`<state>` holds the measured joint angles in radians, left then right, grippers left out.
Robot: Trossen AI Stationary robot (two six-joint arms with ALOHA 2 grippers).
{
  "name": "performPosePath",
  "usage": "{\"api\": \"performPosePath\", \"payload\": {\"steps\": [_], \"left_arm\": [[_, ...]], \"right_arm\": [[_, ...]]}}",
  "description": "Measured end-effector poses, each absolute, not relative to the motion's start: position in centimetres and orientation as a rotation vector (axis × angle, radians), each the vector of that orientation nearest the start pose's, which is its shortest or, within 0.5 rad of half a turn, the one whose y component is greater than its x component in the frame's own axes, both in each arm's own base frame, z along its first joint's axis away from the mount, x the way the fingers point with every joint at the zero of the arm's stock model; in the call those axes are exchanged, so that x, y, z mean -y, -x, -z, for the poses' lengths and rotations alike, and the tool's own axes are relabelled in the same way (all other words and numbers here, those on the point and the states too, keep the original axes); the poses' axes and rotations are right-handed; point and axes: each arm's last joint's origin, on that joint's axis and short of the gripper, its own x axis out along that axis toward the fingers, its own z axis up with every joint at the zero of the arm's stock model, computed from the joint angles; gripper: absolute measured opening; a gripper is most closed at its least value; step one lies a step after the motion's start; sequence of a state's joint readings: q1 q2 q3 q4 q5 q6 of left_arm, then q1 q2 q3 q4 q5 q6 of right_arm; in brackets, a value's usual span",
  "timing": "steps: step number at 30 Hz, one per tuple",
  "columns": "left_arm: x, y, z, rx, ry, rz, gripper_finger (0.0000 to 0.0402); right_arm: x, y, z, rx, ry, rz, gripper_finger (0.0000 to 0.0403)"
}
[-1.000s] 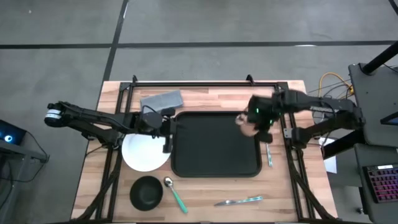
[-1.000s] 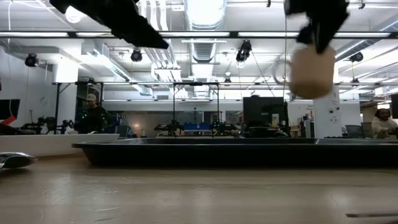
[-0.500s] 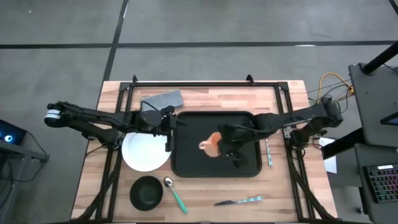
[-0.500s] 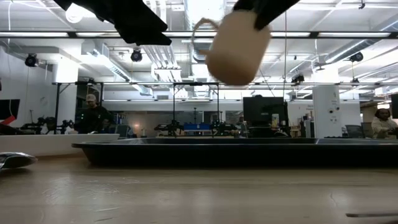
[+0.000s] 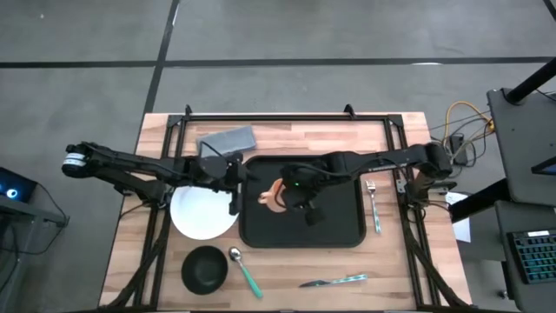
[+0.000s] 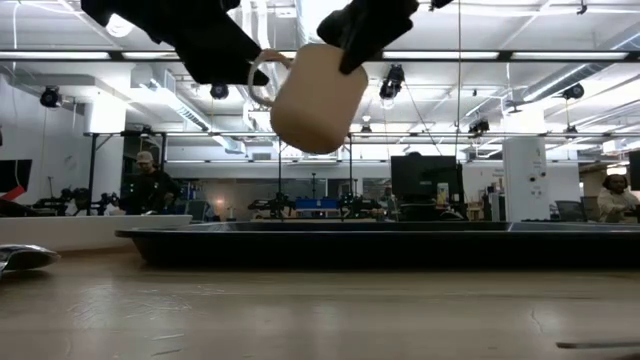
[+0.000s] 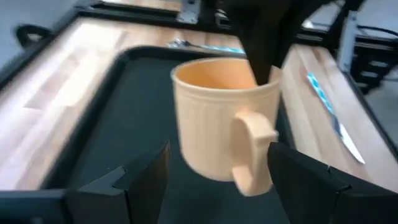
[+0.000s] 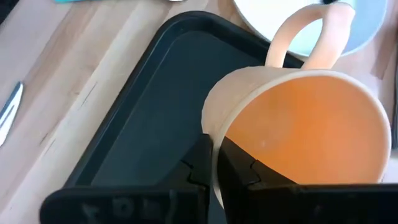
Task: Set up tray
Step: Put the orange mug on the black tray
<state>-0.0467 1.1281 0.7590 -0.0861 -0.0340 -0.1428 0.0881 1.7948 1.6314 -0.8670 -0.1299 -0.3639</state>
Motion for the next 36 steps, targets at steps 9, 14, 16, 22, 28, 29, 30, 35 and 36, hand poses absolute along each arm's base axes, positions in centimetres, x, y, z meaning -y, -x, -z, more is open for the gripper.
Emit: {"api": "performPosePath", "payload": {"steps": [9, 14, 16, 22, 28, 29, 30, 35, 36], "left_arm": [[1.1, -24.3, -26.2, -0.472, 0.139, 0.012, 0.0249], [0.9, -24.3, -26.2, -0.467, 0.134, -0.057, 0.0244], [0.9, -24.3, -26.2, -0.464, 0.139, -0.070, 0.0236], [0.7, -24.4, -26.2, -0.450, 0.144, -0.147, 0.0194], [0.5, -24.3, -26.1, -0.444, 0.131, -0.212, 0.0154], [0.5, -24.3, -26.1, -0.444, 0.131, -0.212, 0.0150], [0.5, -24.3, -26.1, -0.444, 0.131, -0.212, 0.0146], [0.4, -24.3, -26.1, -0.440, 0.123, -0.240, 0.0137], [0.3, -24.3, -26.1, -0.438, 0.118, -0.258, 0.0136]], "right_arm": [[-2.7, -39.1, -29.5, -0.976, 0.317, -0.385, 0.0008], [-2.4, -39.3, -29.4, -0.972, 0.311, -0.398, 0.0008], [-2.3, -39.3, -29.4, -0.968, 0.320, -0.395, 0.0008], [-1.1, -39.4, -30.1, -0.948, 0.307, -0.363, 0.0008], [0.7, -39.5, -30.1, -0.956, 0.278, -0.317, 0.0008], [1.0, -39.5, -30.0, -0.958, 0.273, -0.311, 0.0008], [1.1, -39.4, -29.9, -0.965, 0.268, -0.307, 0.0008], [1.6, -39.4, -29.7, -0.979, 0.251, -0.304, 0.0008], [1.6, -39.4, -29.7, -0.981, 0.248, -0.302, 0.0008]]}}
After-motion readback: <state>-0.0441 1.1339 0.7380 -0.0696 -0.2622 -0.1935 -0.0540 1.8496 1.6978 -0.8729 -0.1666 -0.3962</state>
